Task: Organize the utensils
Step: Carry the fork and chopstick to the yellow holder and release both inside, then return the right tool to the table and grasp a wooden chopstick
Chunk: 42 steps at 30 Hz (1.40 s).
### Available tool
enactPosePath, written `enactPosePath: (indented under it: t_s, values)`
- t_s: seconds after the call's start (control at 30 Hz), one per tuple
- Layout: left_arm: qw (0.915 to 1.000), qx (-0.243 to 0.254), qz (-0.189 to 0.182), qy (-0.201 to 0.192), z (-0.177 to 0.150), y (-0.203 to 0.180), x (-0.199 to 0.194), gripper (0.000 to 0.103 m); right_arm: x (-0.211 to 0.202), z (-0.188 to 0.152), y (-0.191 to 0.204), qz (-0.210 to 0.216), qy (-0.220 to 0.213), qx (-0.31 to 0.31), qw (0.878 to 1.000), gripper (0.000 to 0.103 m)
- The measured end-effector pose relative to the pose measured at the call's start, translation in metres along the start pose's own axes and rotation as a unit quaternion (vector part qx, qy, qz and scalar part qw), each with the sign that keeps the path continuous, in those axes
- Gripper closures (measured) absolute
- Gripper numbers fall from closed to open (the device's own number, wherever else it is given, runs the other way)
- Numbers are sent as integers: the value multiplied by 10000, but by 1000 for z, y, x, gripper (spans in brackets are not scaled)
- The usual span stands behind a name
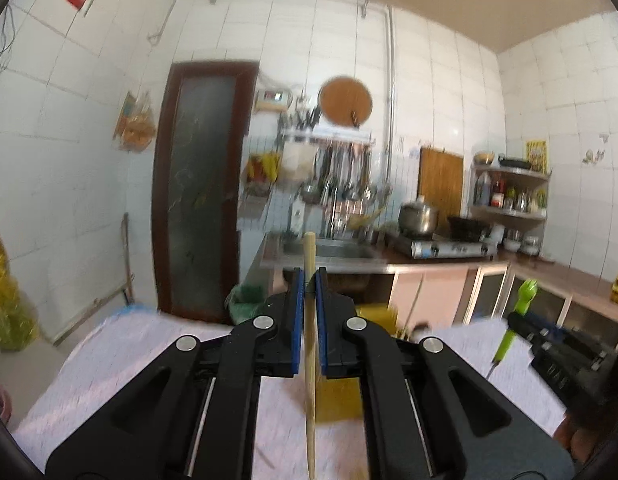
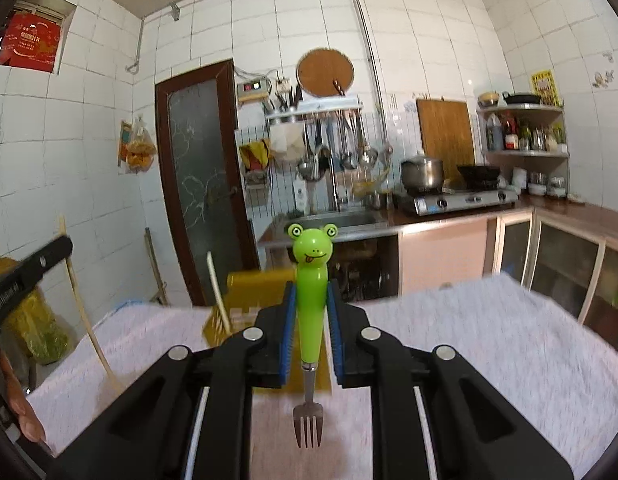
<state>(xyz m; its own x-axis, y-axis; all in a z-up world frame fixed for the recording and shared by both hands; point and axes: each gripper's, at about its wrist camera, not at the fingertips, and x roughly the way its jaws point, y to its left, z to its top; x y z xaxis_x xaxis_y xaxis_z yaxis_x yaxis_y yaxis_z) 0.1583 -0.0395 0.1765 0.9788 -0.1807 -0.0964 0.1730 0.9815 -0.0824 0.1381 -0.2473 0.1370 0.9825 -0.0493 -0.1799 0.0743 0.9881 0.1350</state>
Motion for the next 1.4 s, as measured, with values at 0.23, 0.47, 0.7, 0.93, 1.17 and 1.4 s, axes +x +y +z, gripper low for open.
enactPosePath:
  t_s: [0.23, 0.47, 0.7, 0.93, 1.17, 1.4]
  values:
    - [9993, -122, -133, -328, 47, -21, 62, 98, 57, 59, 9, 92, -294, 6, 9995, 87]
    - [9996, -156, -95, -227, 29, -37, 143, 98, 115, 56, 13, 140, -124, -35, 9998, 87]
    - [9991, -88, 0, 417, -31, -29, 184, 98, 156, 3, 10, 193, 500, -146, 9985, 87]
    - [9945, 95, 66, 1036, -58, -19, 191, 98, 172, -25, 8, 69, 1011, -341, 9943, 87]
    - [9952, 65, 245, 941, -31, 2, 140, 38, 147, -7, 3, -4, 1275, -323, 9913, 52]
    - [9895, 191, 375, 1382, -41, 32, 79, 5, 84, -14, 1, -101, 1258, -332, 9914, 40]
